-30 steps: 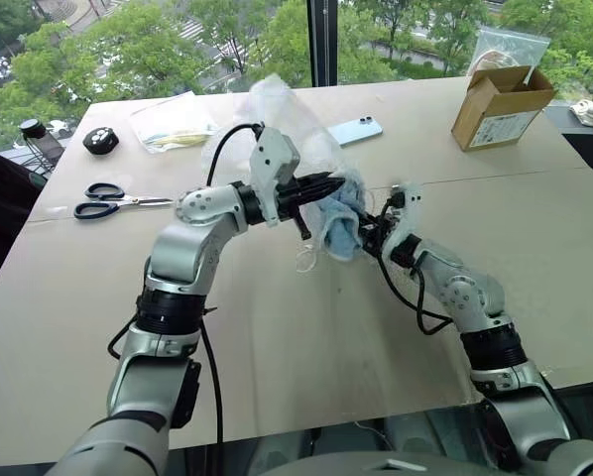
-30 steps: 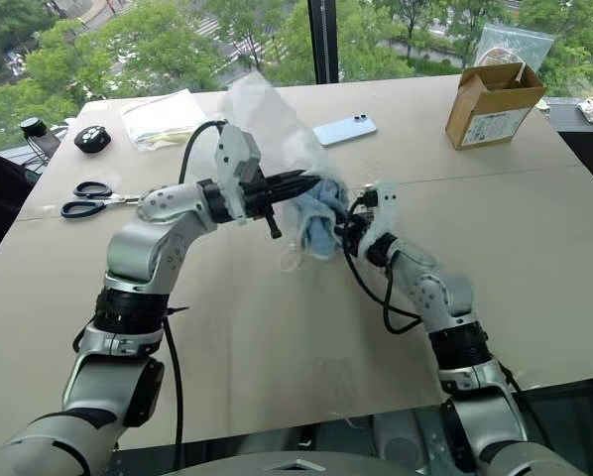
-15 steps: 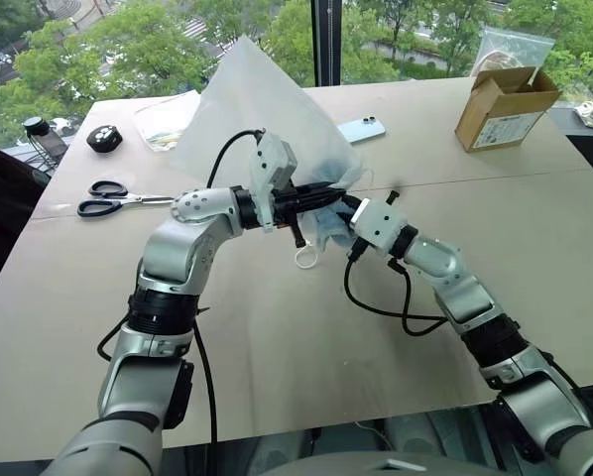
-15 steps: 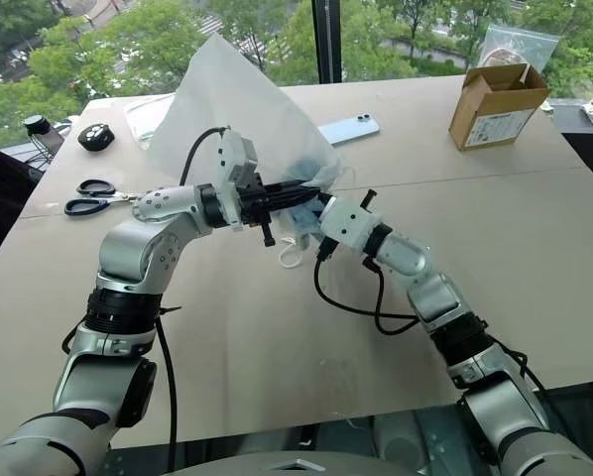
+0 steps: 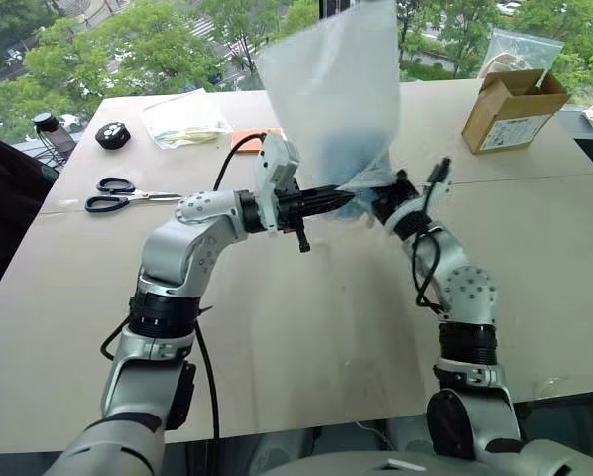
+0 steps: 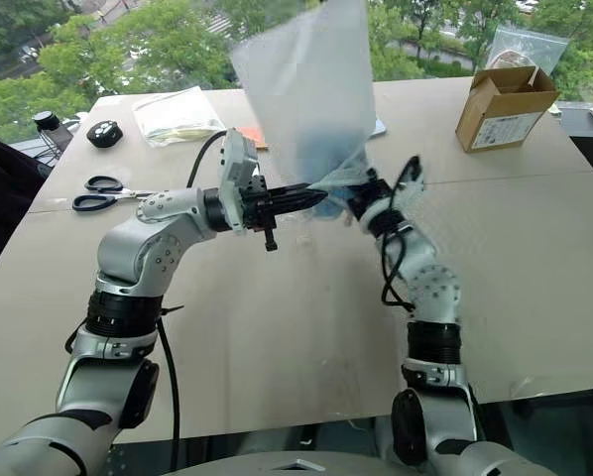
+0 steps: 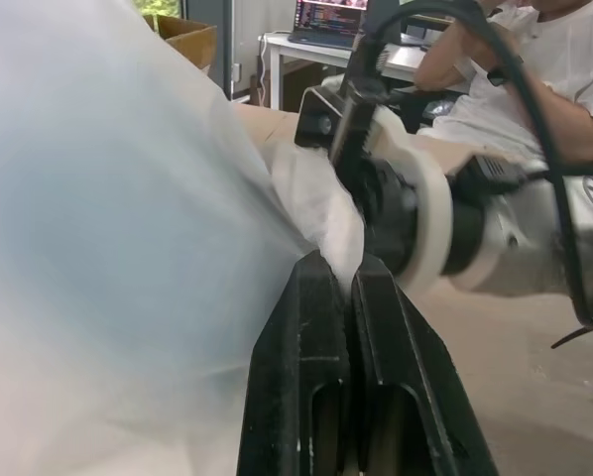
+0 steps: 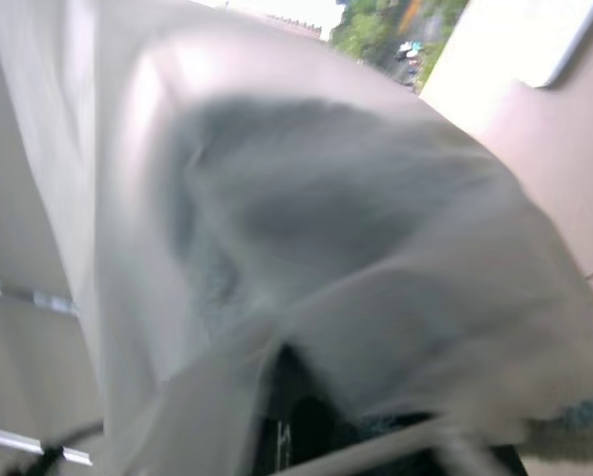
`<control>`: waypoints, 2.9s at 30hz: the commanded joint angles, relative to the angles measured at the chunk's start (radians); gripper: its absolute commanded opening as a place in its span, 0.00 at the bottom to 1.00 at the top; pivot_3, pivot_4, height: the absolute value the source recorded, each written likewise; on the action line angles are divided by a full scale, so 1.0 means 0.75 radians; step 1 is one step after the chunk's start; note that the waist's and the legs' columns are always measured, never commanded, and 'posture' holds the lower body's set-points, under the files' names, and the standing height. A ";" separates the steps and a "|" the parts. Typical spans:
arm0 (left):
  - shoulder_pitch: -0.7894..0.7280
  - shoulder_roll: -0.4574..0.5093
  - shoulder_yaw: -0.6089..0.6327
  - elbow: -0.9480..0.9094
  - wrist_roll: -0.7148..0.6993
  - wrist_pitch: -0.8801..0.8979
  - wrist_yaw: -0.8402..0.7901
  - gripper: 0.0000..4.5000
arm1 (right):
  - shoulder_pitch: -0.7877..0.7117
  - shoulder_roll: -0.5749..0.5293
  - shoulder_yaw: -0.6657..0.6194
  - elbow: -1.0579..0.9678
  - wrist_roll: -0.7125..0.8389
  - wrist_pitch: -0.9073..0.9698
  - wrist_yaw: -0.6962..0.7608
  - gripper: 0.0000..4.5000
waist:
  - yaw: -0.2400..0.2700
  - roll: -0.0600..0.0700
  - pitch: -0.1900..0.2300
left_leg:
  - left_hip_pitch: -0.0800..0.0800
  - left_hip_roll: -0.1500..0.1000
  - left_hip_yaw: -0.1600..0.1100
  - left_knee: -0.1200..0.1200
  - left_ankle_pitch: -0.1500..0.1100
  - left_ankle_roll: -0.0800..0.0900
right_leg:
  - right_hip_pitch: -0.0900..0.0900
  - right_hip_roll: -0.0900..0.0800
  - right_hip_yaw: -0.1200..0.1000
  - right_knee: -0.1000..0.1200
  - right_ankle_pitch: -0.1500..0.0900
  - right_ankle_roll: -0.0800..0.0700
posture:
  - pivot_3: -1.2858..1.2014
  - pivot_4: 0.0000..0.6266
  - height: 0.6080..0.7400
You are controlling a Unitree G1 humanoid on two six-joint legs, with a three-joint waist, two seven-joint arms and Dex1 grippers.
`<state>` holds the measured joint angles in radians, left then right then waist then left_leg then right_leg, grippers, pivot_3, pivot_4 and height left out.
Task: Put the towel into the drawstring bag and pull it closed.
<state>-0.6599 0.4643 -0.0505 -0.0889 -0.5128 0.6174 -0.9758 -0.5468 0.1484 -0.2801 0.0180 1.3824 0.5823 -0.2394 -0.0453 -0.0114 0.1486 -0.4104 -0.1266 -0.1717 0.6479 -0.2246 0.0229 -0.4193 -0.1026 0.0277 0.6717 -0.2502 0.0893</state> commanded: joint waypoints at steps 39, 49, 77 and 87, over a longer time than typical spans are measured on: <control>-0.033 -0.034 0.015 0.098 0.083 -0.096 0.110 0.00 | 0.010 -0.428 0.314 -0.044 -0.344 0.473 0.511 0.22 | 0.003 0.000 0.000 | -0.003 0.000 0.000 0.002 0.000 0.001 | 0.000 -0.001 -0.001 -0.002 0.000 0.000 | 0.52 0.24 1.00; -0.002 -0.029 -0.023 0.022 0.044 -0.040 0.036 0.00 | -0.151 -0.254 0.260 0.159 -0.541 0.311 0.536 0.01 | 0.000 0.000 0.000 | -0.003 0.000 0.000 0.002 0.000 0.001 | -0.001 -0.001 -0.001 -0.001 0.000 0.000 | 0.52 0.24 1.00; -0.076 -0.063 -0.001 0.210 0.145 -0.202 0.135 0.00 | 0.278 -0.823 0.167 -0.603 -0.450 0.475 1.067 0.20 | 0.004 0.000 0.000 | -0.003 -0.001 0.000 0.002 0.000 0.001 | 0.000 -0.002 -0.003 -0.004 0.000 0.001 | 0.52 0.24 1.00; -0.107 -0.135 -0.032 0.235 0.155 -0.235 0.140 0.00 | 0.241 -0.669 0.368 -0.600 -0.558 0.419 0.990 0.20 | 0.007 -0.001 0.000 | -0.003 -0.001 -0.001 0.002 0.000 0.001 | 0.002 -0.003 -0.004 -0.004 0.000 0.001 | 0.52 0.24 1.00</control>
<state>-0.7127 0.3675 -0.0870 0.1006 -0.3932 0.4664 -0.8722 -0.3394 -0.3616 -0.0316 -0.4009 0.9764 0.9151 0.5002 -0.0400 -0.0119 0.1487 -0.4129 -0.1272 -0.1725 0.6497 -0.2249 0.0236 -0.4181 -0.1045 0.0248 0.6686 -0.2502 0.0898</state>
